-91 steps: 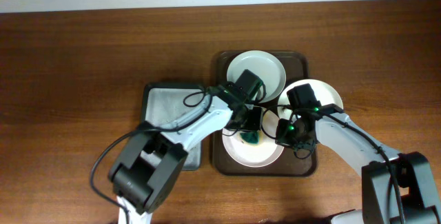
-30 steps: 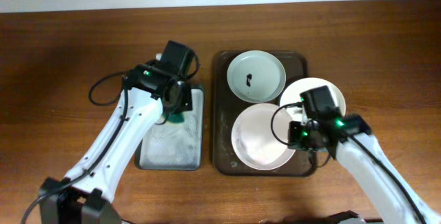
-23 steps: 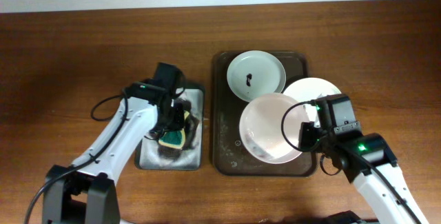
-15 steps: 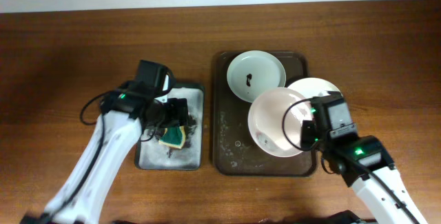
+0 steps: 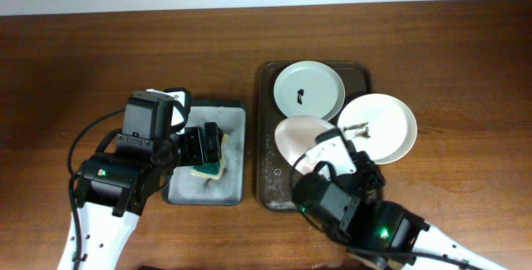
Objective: Clean dirty plates on tray and stack at the side
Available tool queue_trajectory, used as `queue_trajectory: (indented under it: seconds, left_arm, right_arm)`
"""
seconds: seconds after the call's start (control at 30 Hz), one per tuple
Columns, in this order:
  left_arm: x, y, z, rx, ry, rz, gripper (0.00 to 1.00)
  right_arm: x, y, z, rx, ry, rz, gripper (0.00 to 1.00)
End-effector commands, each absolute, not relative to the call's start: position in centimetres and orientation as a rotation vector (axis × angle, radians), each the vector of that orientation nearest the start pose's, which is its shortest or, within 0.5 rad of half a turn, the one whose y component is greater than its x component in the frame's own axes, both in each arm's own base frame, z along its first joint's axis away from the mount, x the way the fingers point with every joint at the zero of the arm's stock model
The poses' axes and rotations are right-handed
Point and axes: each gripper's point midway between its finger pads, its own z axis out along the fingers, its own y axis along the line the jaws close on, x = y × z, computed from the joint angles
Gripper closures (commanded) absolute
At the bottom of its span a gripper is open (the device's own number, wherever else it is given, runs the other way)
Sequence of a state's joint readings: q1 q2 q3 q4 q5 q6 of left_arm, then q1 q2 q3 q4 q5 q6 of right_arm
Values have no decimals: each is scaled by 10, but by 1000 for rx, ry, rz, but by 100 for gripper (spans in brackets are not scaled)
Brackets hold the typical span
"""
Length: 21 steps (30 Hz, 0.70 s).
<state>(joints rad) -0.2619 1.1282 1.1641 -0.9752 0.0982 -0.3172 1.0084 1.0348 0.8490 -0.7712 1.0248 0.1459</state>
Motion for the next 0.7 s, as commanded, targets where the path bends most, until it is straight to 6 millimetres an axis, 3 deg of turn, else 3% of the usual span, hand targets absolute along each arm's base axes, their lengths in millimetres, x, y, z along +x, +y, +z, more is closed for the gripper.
queue_trajectory:
  seconds: [0.0,0.1,0.23,0.67]
  left_arm:
    - [281,-94,230,-16,2521,-370,0]
    - [281,-94,230,-16,2521,-370,0]
    - [281,-94,230,-16,2521,-370,0]
    - [281,-94,230,-16,2521,-370,0]
  right_arm:
    - [243,108,262,-525,1809,-828,96]
    - [239,110,271,-515,1756,-860,96]
    - [235,119,271,-542,1742,-833,96]
    - [235,118,271,-540,1742,-833,96]
